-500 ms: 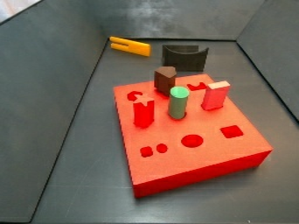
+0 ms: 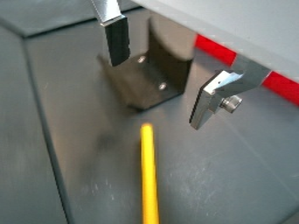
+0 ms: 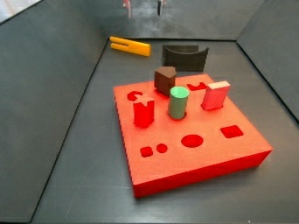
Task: Pick up the square-circle object. Move up. Place the square-circle object on the fixture. Regrasp the square-circle object. Rotate the square-circle object. Move to above the board. Insert the square-circle object.
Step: Pick up the square-circle object.
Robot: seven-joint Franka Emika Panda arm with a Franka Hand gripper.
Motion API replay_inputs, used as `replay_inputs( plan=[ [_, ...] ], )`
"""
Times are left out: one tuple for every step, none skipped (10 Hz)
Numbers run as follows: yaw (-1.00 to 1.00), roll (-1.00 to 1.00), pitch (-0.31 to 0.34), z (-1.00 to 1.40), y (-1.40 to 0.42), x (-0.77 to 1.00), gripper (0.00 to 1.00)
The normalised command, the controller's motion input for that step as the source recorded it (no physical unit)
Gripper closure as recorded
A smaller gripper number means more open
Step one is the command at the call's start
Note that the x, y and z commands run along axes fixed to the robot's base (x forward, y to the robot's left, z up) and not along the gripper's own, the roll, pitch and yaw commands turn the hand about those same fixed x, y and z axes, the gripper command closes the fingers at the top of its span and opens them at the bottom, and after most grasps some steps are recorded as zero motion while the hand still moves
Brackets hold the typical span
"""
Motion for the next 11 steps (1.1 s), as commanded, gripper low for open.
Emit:
replay_inputs(
  plan=[
    [0.54, 0.08, -0.197, -1.0, 0.39, -0.48, 0.0],
    [0.58, 0.02, -0.16, -0.98, 0.38, -0.45, 0.0],
    [0.39, -0.02, -0.091, -0.93, 0.25, -0.42, 0.0],
    [0.3, -0.14, -0.023, -0.81, 0.01, 0.0, 0.0],
    [0.25, -0.18, -0.023, -0.76, 0.0, 0.01, 0.0],
    [0.21, -0.17, -0.024, -0.77, 0.0, 0.0, 0.0],
    [0.2, -0.12, 0.0, -0.9, 0.0, 0.0, 0.0],
    [0.25, -0.06, 0.0, -0.81, 0.03, 0.0, 0.0],
    [0.29, 0.0, 0.0, -0.64, 0.04, 0.0, 0.0],
    [0.31, 0.06, 0.0, -0.52, 0.03, -0.01, 0.0],
    [0.35, 0.14, 0.007, -0.47, 0.05, 0.0, 0.0]
  ],
)
